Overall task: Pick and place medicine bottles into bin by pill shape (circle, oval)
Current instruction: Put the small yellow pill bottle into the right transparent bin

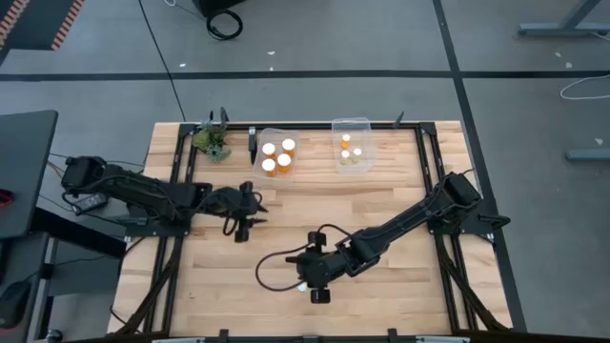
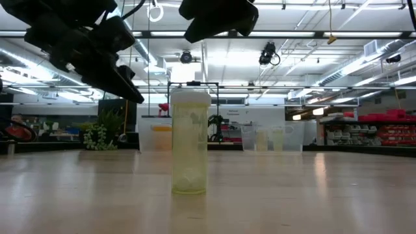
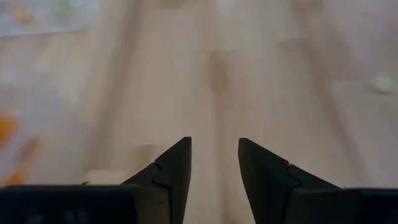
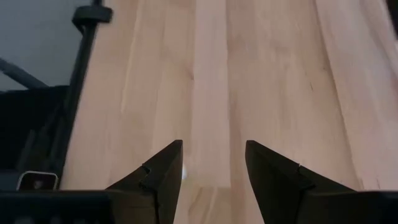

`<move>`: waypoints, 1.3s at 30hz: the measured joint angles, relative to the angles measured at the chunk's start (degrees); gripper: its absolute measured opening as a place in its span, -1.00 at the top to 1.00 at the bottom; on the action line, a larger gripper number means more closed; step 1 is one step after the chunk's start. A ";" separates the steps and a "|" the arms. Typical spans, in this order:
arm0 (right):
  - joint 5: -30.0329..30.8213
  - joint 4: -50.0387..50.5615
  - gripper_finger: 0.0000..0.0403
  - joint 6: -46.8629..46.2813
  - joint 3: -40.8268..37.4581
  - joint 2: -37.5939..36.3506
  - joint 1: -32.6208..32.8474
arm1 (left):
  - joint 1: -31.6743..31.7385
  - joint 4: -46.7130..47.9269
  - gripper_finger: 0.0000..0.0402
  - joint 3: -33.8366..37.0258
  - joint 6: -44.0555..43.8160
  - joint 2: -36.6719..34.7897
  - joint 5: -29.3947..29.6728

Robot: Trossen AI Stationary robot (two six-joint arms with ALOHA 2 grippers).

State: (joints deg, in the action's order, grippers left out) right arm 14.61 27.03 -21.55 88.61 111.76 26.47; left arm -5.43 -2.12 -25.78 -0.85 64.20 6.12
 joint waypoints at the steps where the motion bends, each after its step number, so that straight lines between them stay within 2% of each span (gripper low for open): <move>1: 0.14 -0.08 0.10 0.99 0.01 0.09 0.10 | -0.79 -0.61 0.29 0.00 -0.09 0.55 -1.26; 12: 0.83 -0.03 0.10 2.38 -0.43 0.11 1.70 | -10.60 -15.76 0.36 -0.02 -3.13 12.95 -2.38; 20: 5.18 -1.94 0.10 3.44 -0.85 0.14 4.28 | -17.46 -24.62 0.30 -0.96 -6.26 20.16 -0.10; 25: 5.30 -6.35 0.10 2.75 -4.61 0.14 3.96 | -20.91 -25.20 0.24 -5.82 -6.46 26.01 3.46; 30: 5.44 -11.09 0.10 2.68 -8.59 0.18 4.11 | -23.01 -25.05 0.17 -10.15 -8.25 31.34 3.78; 39: 5.40 -15.06 0.10 3.97 -10.00 0.16 4.49 | -24.46 -23.28 -0.03 -15.82 -10.73 37.60 4.21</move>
State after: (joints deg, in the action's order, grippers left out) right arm 20.01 11.97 -17.59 78.61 111.92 30.96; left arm -29.89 -25.41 -41.60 -11.58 101.80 10.33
